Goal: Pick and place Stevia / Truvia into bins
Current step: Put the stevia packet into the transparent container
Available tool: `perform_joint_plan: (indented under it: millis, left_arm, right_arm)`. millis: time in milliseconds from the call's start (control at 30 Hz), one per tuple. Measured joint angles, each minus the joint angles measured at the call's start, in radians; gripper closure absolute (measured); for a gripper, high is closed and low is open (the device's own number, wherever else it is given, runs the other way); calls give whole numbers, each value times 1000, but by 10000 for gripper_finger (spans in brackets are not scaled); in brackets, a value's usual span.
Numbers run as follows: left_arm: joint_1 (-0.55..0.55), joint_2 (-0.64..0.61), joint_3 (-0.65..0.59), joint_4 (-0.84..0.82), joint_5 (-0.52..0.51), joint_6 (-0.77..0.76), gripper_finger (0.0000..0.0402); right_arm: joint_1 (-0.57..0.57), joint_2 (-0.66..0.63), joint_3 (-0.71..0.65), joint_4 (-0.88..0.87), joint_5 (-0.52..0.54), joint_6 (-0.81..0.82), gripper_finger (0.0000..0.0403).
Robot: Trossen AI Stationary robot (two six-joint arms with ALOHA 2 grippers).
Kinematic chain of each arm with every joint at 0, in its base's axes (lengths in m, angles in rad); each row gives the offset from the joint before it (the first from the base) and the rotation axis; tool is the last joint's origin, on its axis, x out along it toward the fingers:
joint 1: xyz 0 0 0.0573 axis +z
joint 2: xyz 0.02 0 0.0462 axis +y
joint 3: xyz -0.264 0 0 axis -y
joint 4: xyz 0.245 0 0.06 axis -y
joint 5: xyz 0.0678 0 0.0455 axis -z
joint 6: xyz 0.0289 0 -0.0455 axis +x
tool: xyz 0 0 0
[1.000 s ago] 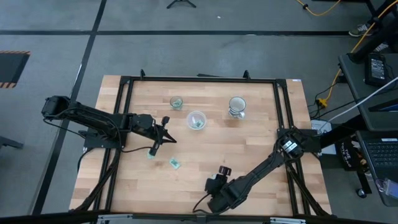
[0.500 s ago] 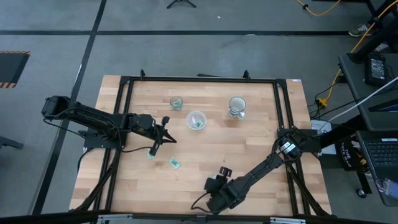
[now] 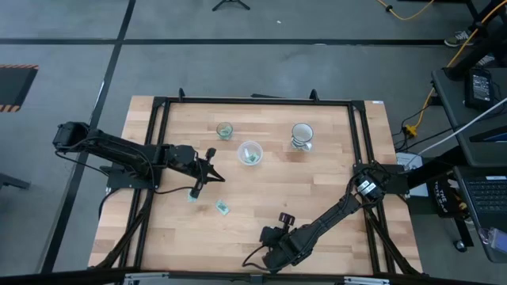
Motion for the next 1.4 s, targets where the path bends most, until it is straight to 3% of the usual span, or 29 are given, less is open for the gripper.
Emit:
perform_joint_plan:
  millis: [300,767,1000,1200,1400]
  left_arm:
    - [0,0,0,0,0,0,394]
    - [0,0,0,0,-13,0,394]
    - [0,0,0,-2,-14,43,393]
    - [0,0,0,-8,-37,64,394]
    - [0,0,0,-8,-167,62,393]
  right_arm:
    - [-3,-9,48,-60,52,-83,401]
    - [-57,-164,17,-128,149,-249,403]
    - [-87,-312,-163,-34,207,-301,403]
    - [-137,-475,-443,247,240,-405,403]
    - [-225,-641,-737,597,250,-607,403]
